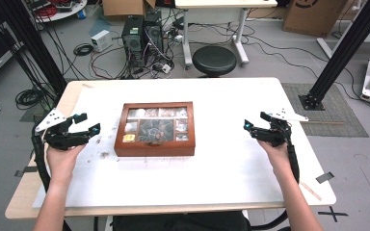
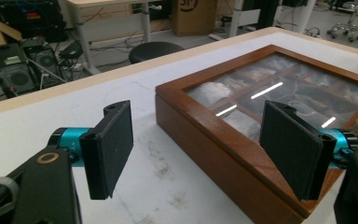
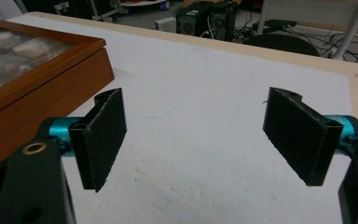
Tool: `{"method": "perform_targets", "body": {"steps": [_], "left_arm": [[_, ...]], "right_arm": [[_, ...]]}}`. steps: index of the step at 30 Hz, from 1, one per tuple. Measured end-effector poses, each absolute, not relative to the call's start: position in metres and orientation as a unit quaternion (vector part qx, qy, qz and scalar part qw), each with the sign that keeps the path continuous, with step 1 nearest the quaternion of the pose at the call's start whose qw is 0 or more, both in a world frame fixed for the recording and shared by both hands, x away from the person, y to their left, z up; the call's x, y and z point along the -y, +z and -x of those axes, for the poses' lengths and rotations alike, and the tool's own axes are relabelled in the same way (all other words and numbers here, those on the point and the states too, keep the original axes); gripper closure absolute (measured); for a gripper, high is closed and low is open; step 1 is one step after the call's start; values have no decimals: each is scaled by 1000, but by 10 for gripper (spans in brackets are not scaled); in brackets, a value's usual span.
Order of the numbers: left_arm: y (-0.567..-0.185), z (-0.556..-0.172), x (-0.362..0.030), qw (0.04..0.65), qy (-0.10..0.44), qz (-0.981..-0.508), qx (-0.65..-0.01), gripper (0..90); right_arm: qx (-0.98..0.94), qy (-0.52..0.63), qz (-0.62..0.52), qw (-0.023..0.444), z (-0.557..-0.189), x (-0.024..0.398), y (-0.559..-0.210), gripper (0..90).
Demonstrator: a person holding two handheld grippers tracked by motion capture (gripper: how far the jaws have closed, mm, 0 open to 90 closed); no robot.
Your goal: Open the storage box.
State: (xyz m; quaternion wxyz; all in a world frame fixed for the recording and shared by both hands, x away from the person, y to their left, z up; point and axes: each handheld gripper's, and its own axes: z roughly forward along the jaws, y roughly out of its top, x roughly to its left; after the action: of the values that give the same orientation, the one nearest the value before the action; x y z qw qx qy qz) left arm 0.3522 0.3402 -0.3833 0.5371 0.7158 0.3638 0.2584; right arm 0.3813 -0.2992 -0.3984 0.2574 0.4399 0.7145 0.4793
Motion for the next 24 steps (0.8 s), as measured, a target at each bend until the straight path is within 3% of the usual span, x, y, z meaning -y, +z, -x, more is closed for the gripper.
{"method": "perform_targets", "body": {"steps": [24], "left_arm": [[-392, -355, -327, 541, 222, -742, -328, 248]], "right_arm": [[-711, 477, -444, 263, -384, 301, -396, 219]]}}
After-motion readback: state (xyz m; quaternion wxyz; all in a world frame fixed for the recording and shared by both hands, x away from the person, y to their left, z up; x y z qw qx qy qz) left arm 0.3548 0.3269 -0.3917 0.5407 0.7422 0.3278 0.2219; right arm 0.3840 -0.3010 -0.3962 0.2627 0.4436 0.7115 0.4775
